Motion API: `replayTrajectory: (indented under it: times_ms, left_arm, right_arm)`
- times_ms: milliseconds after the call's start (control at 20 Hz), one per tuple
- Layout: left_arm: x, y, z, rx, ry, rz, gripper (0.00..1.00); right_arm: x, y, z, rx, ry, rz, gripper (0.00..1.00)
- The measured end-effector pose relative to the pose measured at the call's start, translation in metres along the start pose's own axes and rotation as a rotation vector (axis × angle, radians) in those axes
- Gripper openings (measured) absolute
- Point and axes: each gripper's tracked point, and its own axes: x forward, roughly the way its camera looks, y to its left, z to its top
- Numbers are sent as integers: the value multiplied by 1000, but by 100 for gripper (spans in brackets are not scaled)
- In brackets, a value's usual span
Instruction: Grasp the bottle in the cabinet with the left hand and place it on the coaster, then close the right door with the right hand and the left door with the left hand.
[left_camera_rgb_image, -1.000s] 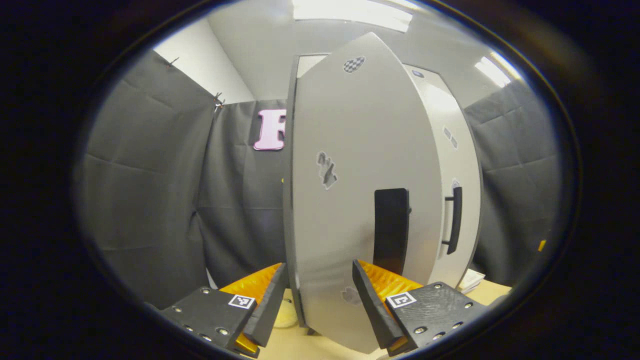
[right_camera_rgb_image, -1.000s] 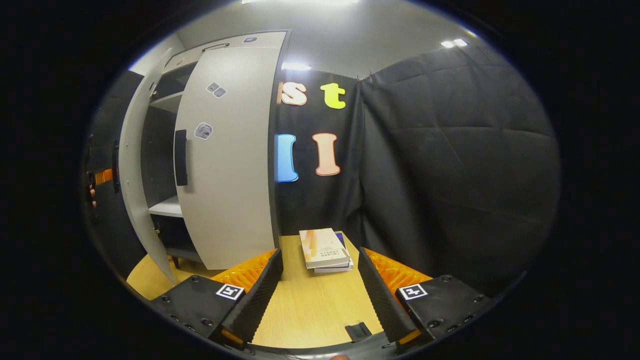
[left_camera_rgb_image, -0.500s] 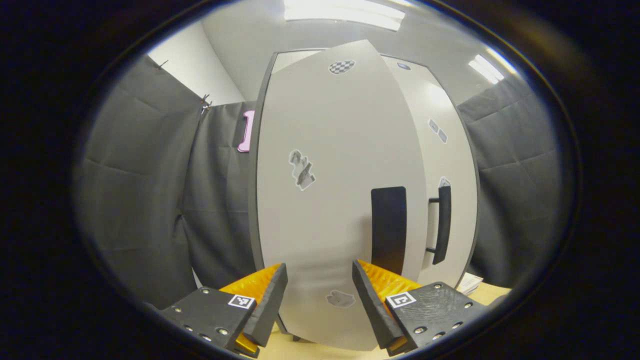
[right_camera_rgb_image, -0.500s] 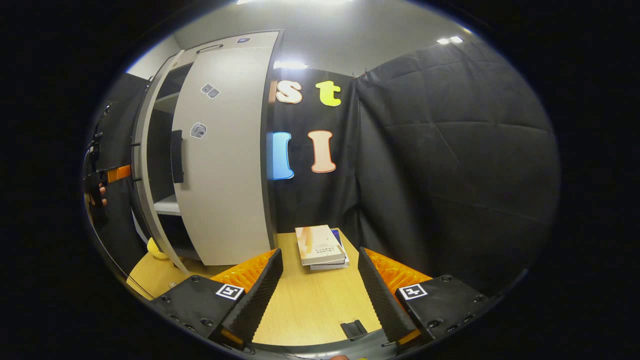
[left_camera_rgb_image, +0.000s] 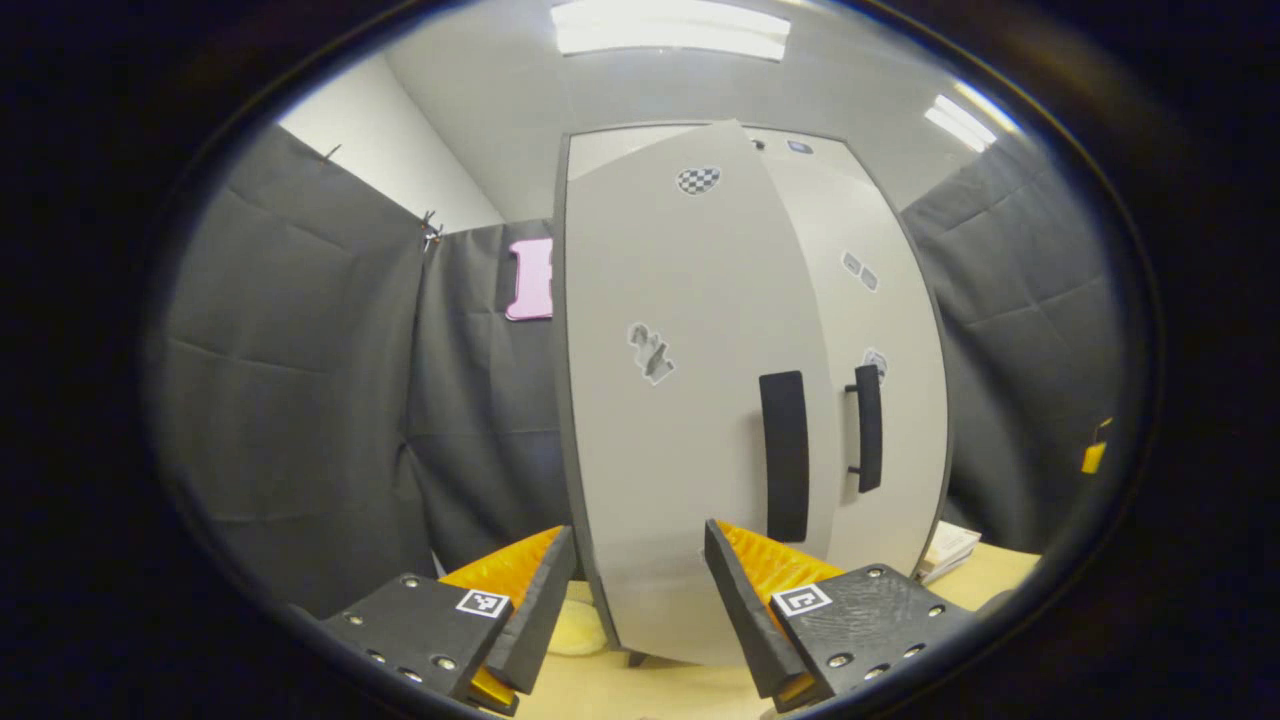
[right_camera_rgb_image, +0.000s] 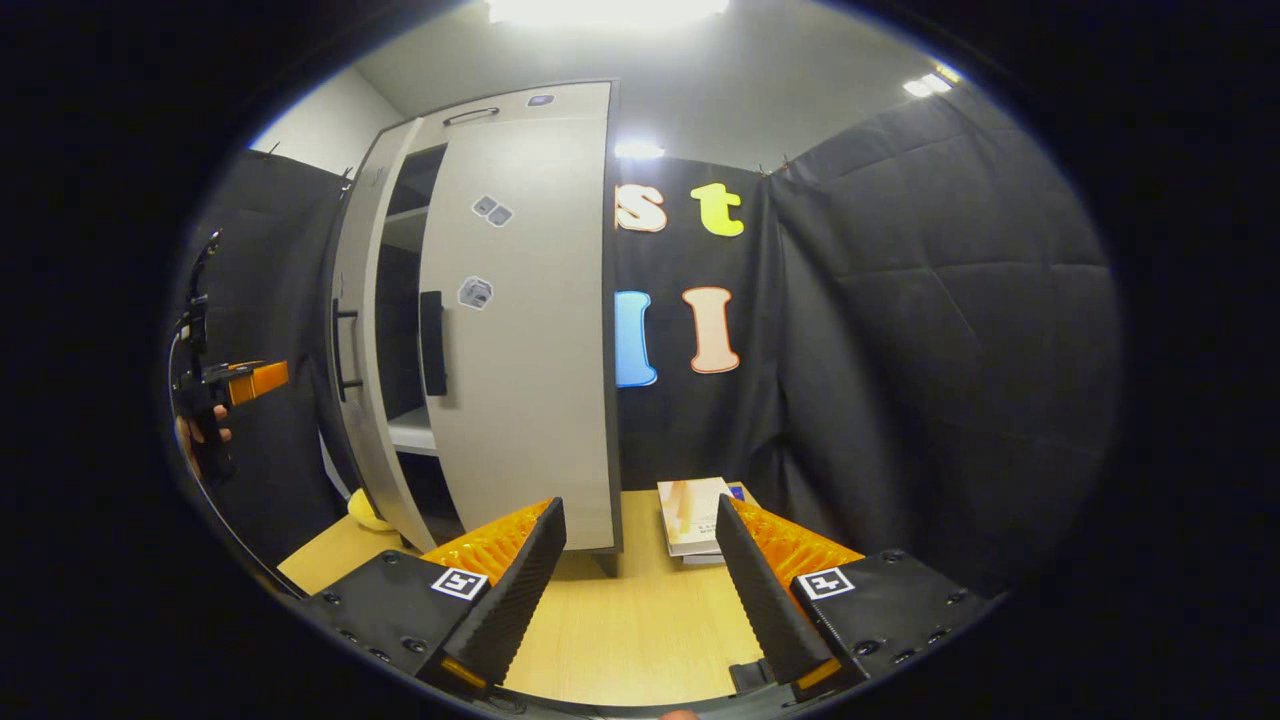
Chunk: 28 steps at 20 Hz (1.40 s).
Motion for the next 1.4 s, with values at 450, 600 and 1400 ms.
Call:
replayTrajectory:
  times_ms: [450,600,1400]
  left_arm:
    - [-97,48,-3,-13,7,84,81]
    - [-117,60,-6,-5,13,100,81]
    - [-181,96,-16,20,26,162,81]
  right_arm:
    - [-11,47,20,-27,-82,103,94]
    - [-19,52,26,-18,-101,107,96]
    - [-29,49,24,-5,-110,79,96]
